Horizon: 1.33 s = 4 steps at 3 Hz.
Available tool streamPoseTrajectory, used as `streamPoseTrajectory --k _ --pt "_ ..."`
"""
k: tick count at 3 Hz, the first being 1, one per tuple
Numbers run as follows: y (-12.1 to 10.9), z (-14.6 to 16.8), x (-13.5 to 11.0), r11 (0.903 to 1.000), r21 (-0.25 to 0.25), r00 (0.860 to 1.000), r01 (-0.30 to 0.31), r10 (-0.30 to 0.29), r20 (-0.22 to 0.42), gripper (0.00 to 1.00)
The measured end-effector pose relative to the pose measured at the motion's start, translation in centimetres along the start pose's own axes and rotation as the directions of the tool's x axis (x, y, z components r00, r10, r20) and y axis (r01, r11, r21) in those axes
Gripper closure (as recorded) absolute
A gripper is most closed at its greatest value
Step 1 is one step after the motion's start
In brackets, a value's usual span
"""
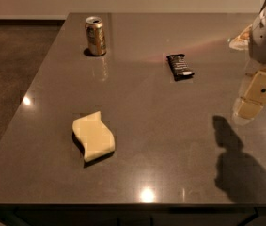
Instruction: Move sponge near rxbar chocolate
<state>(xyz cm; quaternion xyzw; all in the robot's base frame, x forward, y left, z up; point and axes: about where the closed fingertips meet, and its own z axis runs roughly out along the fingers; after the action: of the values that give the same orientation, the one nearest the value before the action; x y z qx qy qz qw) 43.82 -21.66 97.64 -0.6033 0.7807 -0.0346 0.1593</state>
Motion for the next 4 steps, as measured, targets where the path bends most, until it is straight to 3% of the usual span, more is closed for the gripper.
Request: streamPoseTrajectory --k 2,3,4 --pt "0.1 0.0 -0.5 0.9999 -0.009 1.000 -0.014 0.014 0.008 0.00" --pt "1.9 1.5 -2.6 0.9984 -0.037 0.997 -0.043 0.046 0.065 0.00" --pt "4.6 5.4 -5.4 0.9944 -0.086 0.985 -0.062 0.075 0.157 0.00"
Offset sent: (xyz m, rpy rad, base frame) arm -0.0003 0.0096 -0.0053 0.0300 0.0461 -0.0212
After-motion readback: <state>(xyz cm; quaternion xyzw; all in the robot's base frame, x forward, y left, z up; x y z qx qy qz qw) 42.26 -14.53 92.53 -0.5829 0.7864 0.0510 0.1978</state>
